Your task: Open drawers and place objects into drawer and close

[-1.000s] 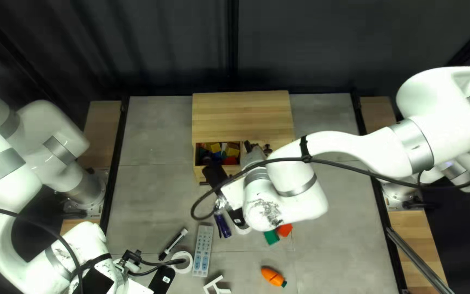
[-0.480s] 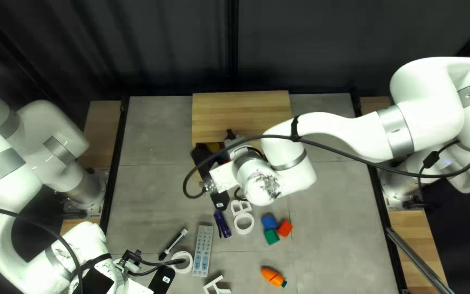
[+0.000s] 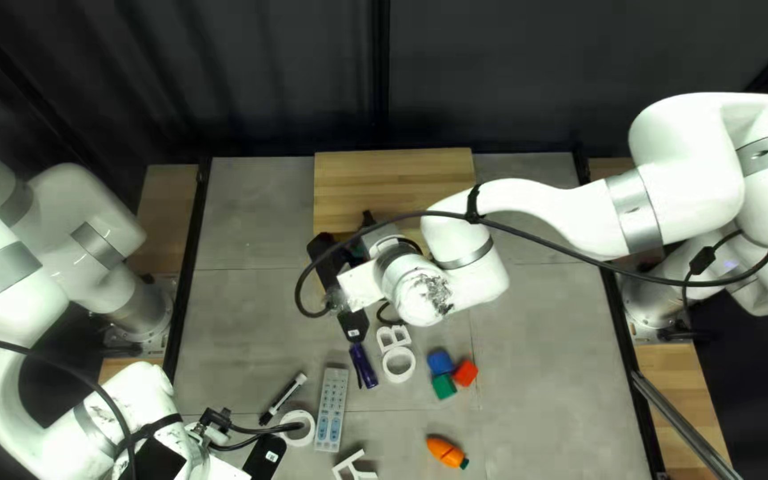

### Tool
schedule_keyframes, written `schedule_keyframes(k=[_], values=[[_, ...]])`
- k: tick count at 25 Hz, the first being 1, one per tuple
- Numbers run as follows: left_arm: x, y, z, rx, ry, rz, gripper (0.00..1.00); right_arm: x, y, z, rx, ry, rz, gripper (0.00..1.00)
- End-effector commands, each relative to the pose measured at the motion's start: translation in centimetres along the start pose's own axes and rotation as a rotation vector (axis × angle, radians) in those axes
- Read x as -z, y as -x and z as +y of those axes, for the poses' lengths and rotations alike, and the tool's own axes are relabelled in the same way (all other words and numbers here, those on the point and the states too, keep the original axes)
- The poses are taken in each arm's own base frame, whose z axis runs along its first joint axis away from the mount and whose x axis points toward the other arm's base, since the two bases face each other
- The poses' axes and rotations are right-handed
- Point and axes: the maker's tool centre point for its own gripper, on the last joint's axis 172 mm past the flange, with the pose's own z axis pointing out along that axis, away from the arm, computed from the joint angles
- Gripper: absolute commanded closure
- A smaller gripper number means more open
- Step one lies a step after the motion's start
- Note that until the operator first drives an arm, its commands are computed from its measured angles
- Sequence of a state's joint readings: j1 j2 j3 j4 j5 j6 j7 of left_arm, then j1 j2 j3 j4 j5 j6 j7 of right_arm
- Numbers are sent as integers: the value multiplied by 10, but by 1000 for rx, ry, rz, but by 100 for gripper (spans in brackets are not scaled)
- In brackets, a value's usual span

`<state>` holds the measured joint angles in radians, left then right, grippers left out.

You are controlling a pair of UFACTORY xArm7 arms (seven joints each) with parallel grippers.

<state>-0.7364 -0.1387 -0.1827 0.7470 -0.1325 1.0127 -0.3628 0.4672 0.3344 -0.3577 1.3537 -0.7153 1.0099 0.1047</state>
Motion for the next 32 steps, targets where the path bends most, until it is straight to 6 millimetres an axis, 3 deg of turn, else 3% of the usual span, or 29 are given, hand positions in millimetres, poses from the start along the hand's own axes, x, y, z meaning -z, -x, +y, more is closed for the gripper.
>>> schedule_keyframes(k=[1, 3, 6, 10, 16, 21, 25, 32], values=[[0, 0, 0, 0, 0, 0, 0, 5, 0, -1, -4, -3, 0, 0], [0, 0, 0, 0, 0, 0, 0, 10, 1, -3, -5, -3, -1, 0], [0, 0, 0, 0, 0, 0, 0, 33, 1, -17, -4, -19, 2, 0], [0, 0, 0, 0, 0, 0, 0, 63, 11, -64, 0, -102, 4, 0], [0, 0, 0, 0, 0, 0, 0, 120, 44, -149, 73, -284, 14, 0], [0, 0, 0, 0, 0, 0, 0, 156, 49, -206, 165, -404, 83, 0], [0, 0, 0, 0, 0, 0, 0, 159, 59, -237, 198, -450, 111, 0], [0, 0, 0, 0, 0, 0, 0, 120, 68, -265, 177, -479, 124, 0]])
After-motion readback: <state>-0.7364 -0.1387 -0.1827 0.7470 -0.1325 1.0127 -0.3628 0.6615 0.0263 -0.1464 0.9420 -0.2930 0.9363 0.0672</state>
